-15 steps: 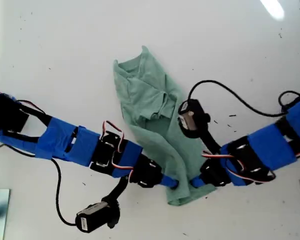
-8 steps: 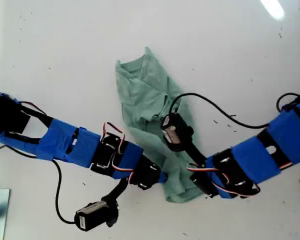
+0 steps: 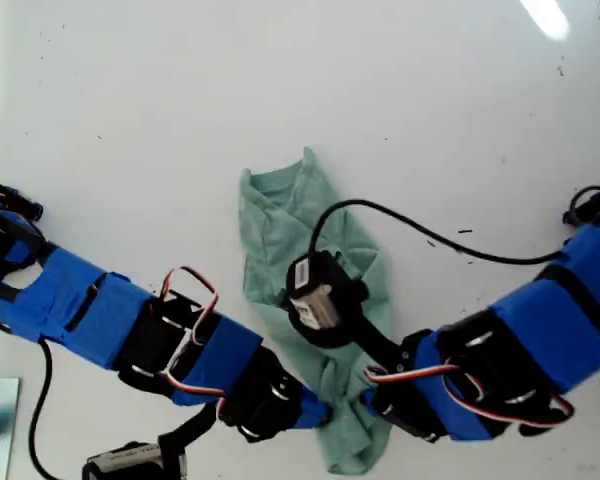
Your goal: Fold t shirt
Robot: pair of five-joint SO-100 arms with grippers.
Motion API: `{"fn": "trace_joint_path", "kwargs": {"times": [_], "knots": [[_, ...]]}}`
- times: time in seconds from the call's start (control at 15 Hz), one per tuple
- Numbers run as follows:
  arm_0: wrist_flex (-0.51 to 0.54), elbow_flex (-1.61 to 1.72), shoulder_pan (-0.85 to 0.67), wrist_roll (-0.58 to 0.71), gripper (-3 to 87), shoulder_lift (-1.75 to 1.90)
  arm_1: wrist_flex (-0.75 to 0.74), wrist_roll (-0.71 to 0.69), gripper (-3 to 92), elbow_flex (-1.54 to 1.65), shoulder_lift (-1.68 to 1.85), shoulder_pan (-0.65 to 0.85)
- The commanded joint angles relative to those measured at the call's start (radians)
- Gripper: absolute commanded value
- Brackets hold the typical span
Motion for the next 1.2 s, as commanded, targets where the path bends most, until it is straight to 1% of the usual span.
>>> {"fn": "trace_joint_path", "kwargs": {"times": [0.0,0.2,0.27,0.33,0.4,0.47,0.53,0.6,0.67,0.73,0.8,0.87,1.07,1.13], "knots": [[0.075,0.02,-0.049,0.002,-0.2,0.169,0.037,-0.043,-0.5,-0.028,0.127,0.107],[0.253,0.097,-0.198,0.032,-0.2,0.347,0.049,-0.202,-0.5,-0.037,0.195,0.328],[0.313,0.121,-0.262,0.051,-0.2,0.393,0.009,-0.273,-0.6,-0.025,0.199,0.41],[0.348,0.181,-0.318,0.058,-0.2,0.446,-0.049,-0.318,-0.6,0.008,0.195,0.491],[0.351,0.287,-0.373,0.058,-0.2,0.52,-0.124,-0.347,7.6,0.06,0.199,0.565],[0.331,0.422,-0.425,0.048,-0.2,0.621,-0.196,-0.368,25.2,0.101,0.209,0.64],[0.267,0.611,-0.485,0.029,2.3,0.769,-0.273,-0.37,30.2,0.153,0.229,0.719],[0.179,0.81,-0.545,0.02,12.4,0.957,-0.316,-0.33,28.2,0.21,0.275,0.802],[0.12,0.982,-0.609,0.02,19.5,1.132,-0.408,-0.29,24.8,0.342,0.38,0.89],[0.114,1.103,-0.669,0.02,21.7,1.266,-0.471,-0.23,23.4,0.499,0.511,0.968],[0.109,1.201,-0.707,0.029,21.8,1.368,-0.508,-0.181,22.3,0.672,0.657,1.043],[0.106,1.298,-0.738,0.029,20.7,1.451,-0.511,-0.183,21.9,0.795,0.775,1.097],[0.057,1.583,-0.773,0.005,18.9,1.72,-0.333,-0.209,21.9,0.994,0.997,1.2],[0.043,1.68,-0.769,-0.006,18.8,1.821,-0.272,-0.241,21.9,1.071,1.085,1.216]]}}
